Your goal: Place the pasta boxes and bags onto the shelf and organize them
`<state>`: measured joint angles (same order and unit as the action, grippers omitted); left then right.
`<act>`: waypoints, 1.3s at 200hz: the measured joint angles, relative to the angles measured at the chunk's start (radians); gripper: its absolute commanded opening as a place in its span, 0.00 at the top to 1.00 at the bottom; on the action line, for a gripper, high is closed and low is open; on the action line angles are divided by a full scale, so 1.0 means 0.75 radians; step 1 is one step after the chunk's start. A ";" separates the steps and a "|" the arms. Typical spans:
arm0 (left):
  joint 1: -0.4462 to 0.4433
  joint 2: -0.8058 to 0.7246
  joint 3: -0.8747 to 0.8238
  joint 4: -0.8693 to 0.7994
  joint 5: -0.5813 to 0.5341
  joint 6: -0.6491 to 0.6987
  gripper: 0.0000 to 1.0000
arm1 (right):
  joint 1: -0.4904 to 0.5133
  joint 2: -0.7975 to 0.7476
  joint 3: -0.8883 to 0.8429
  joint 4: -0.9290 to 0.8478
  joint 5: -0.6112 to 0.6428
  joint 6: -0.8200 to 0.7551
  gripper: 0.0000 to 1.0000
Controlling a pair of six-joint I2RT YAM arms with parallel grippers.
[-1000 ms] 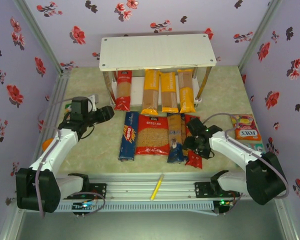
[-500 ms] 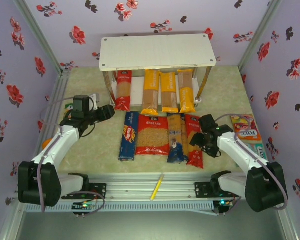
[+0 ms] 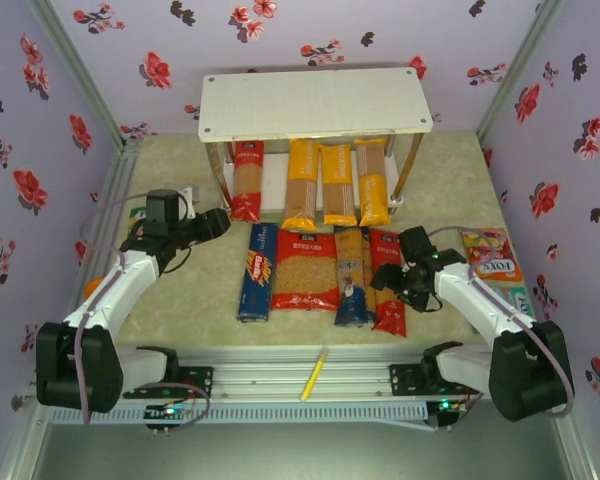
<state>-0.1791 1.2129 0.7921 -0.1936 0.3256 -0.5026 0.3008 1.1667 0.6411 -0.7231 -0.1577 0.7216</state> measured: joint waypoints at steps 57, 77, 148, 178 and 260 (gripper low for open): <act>0.000 -0.001 0.000 -0.001 0.000 -0.001 0.36 | 0.000 0.110 -0.014 0.016 -0.002 -0.001 0.13; 0.000 -0.001 0.000 -0.001 0.000 -0.005 0.36 | 0.000 0.150 -0.014 0.032 -0.002 -0.002 0.14; 0.000 -0.003 0.001 -0.002 0.000 -0.005 0.36 | -0.004 0.192 -0.013 0.063 -0.025 -0.033 0.65; 0.000 -0.003 0.009 -0.001 -0.001 -0.005 0.36 | -0.002 0.126 -0.016 0.043 -0.032 -0.031 0.75; 0.000 0.000 0.038 -0.002 0.000 -0.003 0.37 | -0.003 -0.215 0.104 -0.448 0.131 -0.020 1.00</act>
<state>-0.1791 1.2129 0.8204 -0.1951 0.3256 -0.5049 0.2989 1.0058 0.7189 -1.0588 -0.0597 0.7063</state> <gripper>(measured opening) 0.637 0.315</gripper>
